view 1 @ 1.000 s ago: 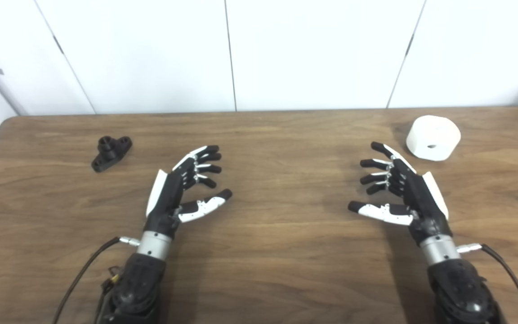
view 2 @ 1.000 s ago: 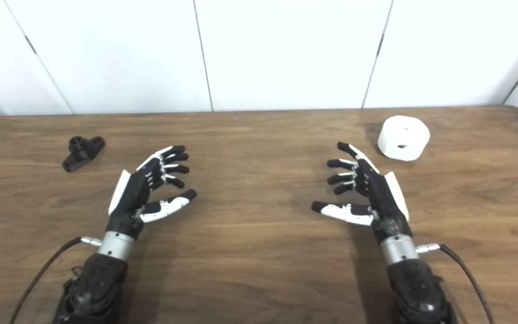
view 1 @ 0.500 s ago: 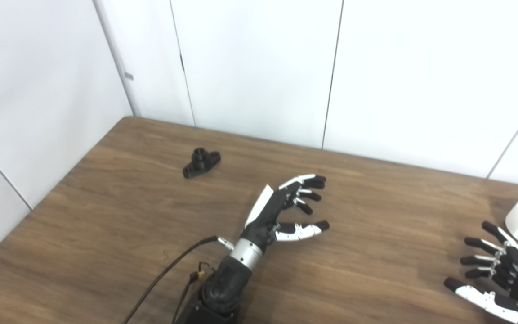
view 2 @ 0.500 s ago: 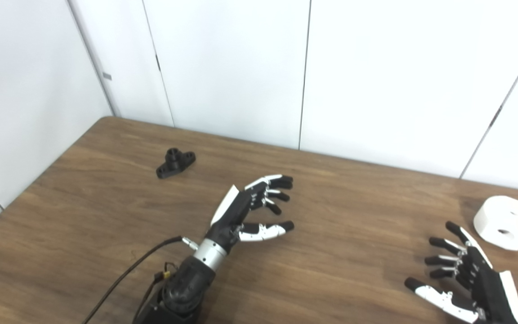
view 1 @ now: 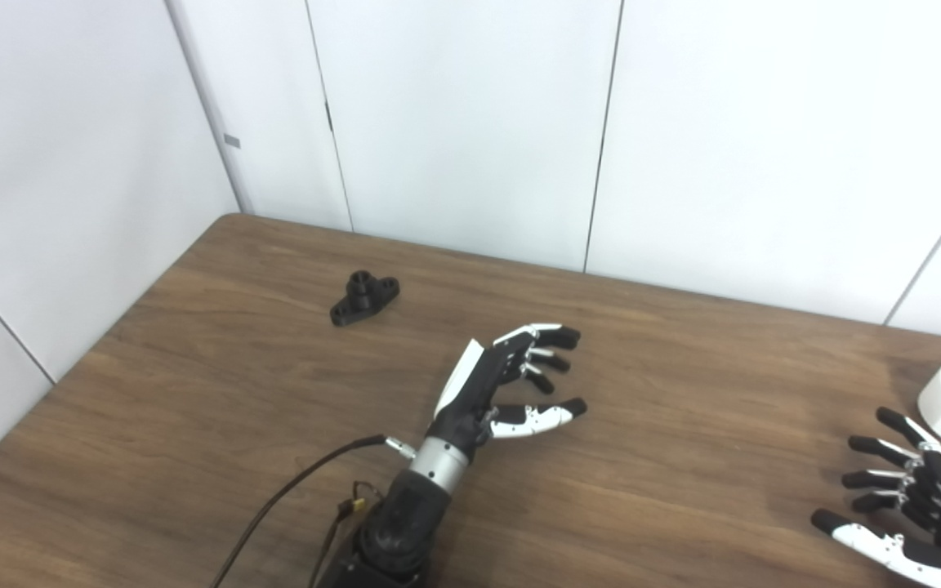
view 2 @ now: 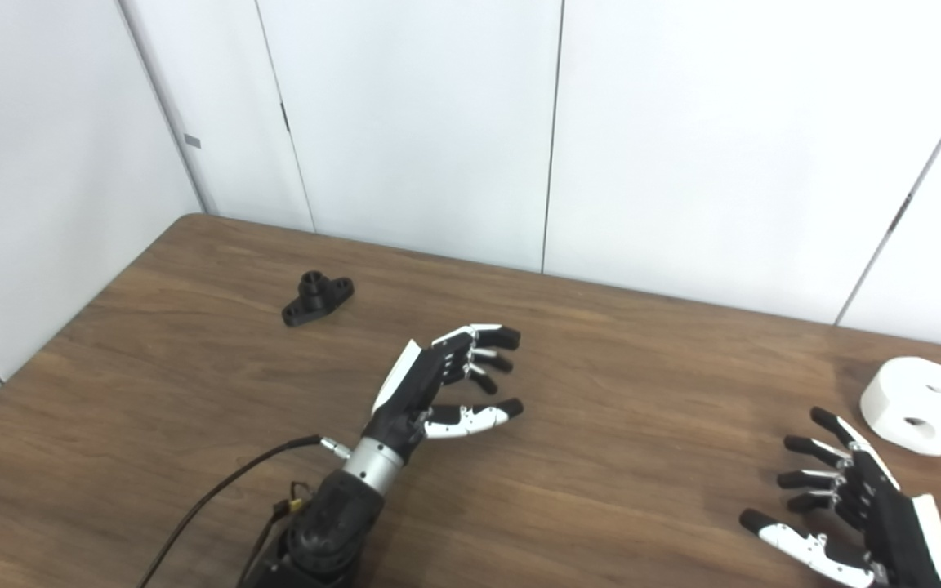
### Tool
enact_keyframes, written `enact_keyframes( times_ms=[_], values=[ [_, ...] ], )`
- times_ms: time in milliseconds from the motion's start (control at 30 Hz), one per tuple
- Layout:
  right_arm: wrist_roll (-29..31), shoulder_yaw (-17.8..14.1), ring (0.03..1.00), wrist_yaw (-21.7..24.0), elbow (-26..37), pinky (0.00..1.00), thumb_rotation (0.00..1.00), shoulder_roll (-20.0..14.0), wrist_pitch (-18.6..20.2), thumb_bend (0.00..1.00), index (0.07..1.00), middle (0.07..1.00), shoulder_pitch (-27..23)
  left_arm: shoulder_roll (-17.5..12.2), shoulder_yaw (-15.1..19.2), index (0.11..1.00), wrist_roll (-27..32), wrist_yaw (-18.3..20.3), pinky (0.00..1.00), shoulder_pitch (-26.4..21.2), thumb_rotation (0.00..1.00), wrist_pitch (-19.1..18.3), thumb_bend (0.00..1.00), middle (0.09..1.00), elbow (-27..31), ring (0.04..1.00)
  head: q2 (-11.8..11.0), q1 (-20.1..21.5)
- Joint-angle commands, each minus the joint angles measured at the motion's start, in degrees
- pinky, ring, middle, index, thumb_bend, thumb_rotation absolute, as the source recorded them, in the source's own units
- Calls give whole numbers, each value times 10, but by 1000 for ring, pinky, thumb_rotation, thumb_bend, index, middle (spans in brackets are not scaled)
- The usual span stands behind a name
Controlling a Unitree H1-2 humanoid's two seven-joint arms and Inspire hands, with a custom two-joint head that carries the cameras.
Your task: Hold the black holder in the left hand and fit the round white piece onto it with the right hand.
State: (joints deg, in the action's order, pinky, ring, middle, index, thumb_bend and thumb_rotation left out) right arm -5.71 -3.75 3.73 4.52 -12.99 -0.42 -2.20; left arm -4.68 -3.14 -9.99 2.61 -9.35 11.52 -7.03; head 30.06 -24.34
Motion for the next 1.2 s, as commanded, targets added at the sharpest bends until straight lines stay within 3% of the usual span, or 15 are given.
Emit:
enact_keyframes(
  times_ms=[0, 100, 333, 567, 800, 833, 867, 900, 967, 1167],
  values=[
    [10, -5, 587, 2, 8, 475, 47, -10, -23, 755, 856, 736, -13, -27, 4, 721, 3, 13, 492, -19, 0, -7, 648, 735, 35, 624, 1, -1],
    [11, -6, 587, 5, 5, 474, 29, -12, -23, 748, 855, 739, -15, -54, 3, 701, -10, 25, 497, -27, 0, -28, 638, 720, 50, 621, 0, -6],
    [9, -7, 595, 5, -7, 488, 23, -14, -28, 744, 852, 741, -19, -115, 8, 678, -34, 34, 527, -41, 0, -40, 677, 692, 72, 641, -3, -9],
    [10, -9, 594, 7, -11, 484, 4, -17, -26, 742, 849, 739, -20, -168, 38, 721, -26, 48, 622, -49, 0, -63, 762, 771, 100, 733, -2, -14],
    [12, -7, 593, 7, -10, 486, 0, -19, -28, 738, 847, 740, -19, -200, 72, 789, -77, 30, 722, -53, 0, -109, 750, 835, 145, 822, -2, -19],
    [11, -7, 593, 7, -10, 485, 0, -18, -28, 737, 847, 740, -19, -204, 77, 793, -87, 27, 762, -53, 0, -116, 747, 843, 151, 837, -2, -19],
    [11, -7, 595, 7, -9, 487, 0, -18, -28, 734, 850, 742, -18, -207, 81, 802, -98, 24, 886, -53, 18, -121, 742, 864, 155, 875, -2, -19],
    [12, -7, 595, 7, -11, 488, 0, -18, -29, 733, 849, 742, -19, -210, 86, 808, -104, 22, 934, -54, 32, -127, 738, 877, 159, 894, -2, -19],
    [12, -8, 593, 7, -12, 486, 0, -19, -31, 735, 848, 740, -19, -209, 99, 815, -110, 13, 898, -56, 48, -137, 736, 912, 162, 935, -3, -21],
    [16, -8, 586, 9, -16, 483, 6, -20, -36, 733, 849, 742, -20, -212, 123, 817, -170, -48, 926, -70, 104, -144, 763, 996, 137, 999, -3, -23]
  ],
)
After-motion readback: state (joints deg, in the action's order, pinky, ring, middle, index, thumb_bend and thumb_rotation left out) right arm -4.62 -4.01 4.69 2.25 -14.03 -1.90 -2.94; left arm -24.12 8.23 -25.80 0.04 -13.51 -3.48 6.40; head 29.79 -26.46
